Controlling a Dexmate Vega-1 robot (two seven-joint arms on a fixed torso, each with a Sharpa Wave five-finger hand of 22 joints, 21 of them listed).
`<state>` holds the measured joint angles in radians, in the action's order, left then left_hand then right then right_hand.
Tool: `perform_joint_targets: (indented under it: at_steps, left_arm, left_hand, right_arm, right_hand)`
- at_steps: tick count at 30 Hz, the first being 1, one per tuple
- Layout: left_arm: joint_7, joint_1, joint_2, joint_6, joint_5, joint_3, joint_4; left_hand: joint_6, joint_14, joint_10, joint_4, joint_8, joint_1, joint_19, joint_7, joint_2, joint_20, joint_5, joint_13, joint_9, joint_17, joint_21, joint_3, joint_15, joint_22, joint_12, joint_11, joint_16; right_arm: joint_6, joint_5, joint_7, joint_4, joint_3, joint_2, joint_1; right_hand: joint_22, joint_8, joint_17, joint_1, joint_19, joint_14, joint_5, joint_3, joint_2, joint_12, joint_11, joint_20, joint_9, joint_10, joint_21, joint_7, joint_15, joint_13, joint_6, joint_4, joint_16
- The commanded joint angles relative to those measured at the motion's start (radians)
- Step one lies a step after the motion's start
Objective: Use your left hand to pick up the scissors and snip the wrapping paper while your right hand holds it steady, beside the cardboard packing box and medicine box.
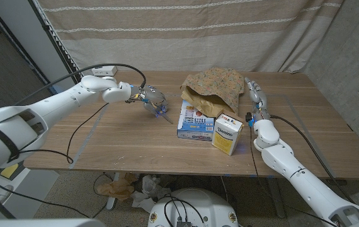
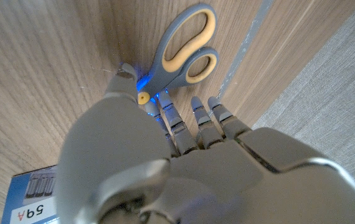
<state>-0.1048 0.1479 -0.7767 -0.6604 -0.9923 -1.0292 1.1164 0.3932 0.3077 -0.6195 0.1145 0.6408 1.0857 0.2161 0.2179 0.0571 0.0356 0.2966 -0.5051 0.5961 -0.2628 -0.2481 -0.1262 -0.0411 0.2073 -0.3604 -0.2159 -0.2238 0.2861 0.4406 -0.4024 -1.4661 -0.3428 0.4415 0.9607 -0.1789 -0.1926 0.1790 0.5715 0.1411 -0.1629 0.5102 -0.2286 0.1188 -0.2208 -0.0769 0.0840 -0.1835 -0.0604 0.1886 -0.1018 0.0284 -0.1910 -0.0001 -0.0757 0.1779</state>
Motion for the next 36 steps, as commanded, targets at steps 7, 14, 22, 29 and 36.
perform_joint_targets:
  at_steps: [7, 14, 22, 29, 36]
  left_arm:
    - [-0.005, 0.003, 0.004, 0.002, 0.001, -0.002, -0.008]
    - [-0.002, 0.004, 0.004, 0.011, 0.002, -0.001, -0.007]
    - [-0.002, 0.008, 0.003, 0.019, 0.003, -0.001, -0.004]
    - [0.003, 0.008, 0.008, 0.018, 0.005, -0.004, -0.013]
    - [0.015, 0.005, 0.013, 0.024, 0.000, -0.008, -0.021]
  left_hand:
    - [0.000, 0.009, -0.005, 0.004, -0.001, 0.001, 0.010, 0.002, 0.010, 0.062, 0.010, -0.002, 0.001, -0.006, -0.007, 0.002, -0.178, 0.003, -0.007, -0.001, -0.002]
    - [-0.007, 0.008, 0.003, 0.005, -0.006, 0.003, 0.011, 0.002, 0.009, 0.062, 0.012, -0.004, -0.003, -0.007, -0.008, 0.003, -0.177, 0.004, -0.005, -0.001, 0.001]
    - [-0.012, 0.007, 0.008, 0.006, -0.010, 0.005, 0.010, 0.002, 0.011, 0.061, 0.013, -0.005, -0.006, -0.008, -0.008, 0.003, -0.177, 0.004, -0.004, -0.001, 0.003]
    - [-0.007, 0.008, 0.015, 0.003, -0.013, 0.023, 0.009, 0.003, 0.066, 0.057, 0.017, -0.009, -0.016, -0.012, -0.011, -0.021, -0.178, 0.007, -0.004, -0.002, 0.007]
    - [-0.006, 0.008, 0.016, 0.003, -0.013, 0.026, 0.008, 0.002, 0.074, 0.056, 0.016, -0.010, -0.018, -0.012, -0.012, -0.025, -0.178, 0.007, -0.005, -0.002, 0.009]
  right_arm:
    - [-0.008, 0.004, 0.014, -0.002, -0.003, 0.007, -0.010]
    - [-0.013, 0.009, 0.020, -0.006, -0.003, 0.010, -0.013]
    - [-0.013, 0.011, 0.031, -0.003, -0.006, 0.013, -0.017]
    - [-0.011, 0.011, 0.038, 0.002, -0.009, 0.014, -0.019]
    - [-0.011, 0.014, 0.045, 0.005, -0.011, 0.013, -0.022]
  right_hand:
    - [-0.005, -0.004, 0.003, -0.006, 0.009, -0.009, -0.001, -0.009, 0.004, -0.002, 0.001, -0.001, -0.003, 0.006, 0.008, 0.000, -0.002, -0.002, -0.001, 0.001, 0.004]
    - [-0.005, -0.004, 0.003, -0.007, 0.009, -0.008, -0.001, -0.009, 0.004, -0.003, -0.002, -0.001, -0.003, 0.003, 0.008, 0.000, -0.003, -0.002, 0.000, 0.002, 0.005]
    - [-0.005, -0.004, 0.003, -0.008, 0.007, -0.008, -0.002, -0.010, 0.004, -0.004, -0.001, -0.002, -0.003, 0.003, 0.009, 0.002, -0.003, -0.002, 0.000, 0.002, 0.005]
    - [-0.005, -0.004, 0.003, -0.009, 0.006, -0.007, -0.002, -0.010, 0.004, -0.004, -0.001, -0.002, -0.003, 0.003, 0.010, 0.002, -0.002, -0.002, 0.000, 0.003, 0.006]
    - [-0.005, -0.004, 0.003, -0.010, 0.005, -0.007, -0.002, -0.011, 0.005, -0.005, -0.001, -0.002, -0.003, 0.002, 0.010, 0.002, -0.003, -0.002, 0.000, 0.004, 0.006]
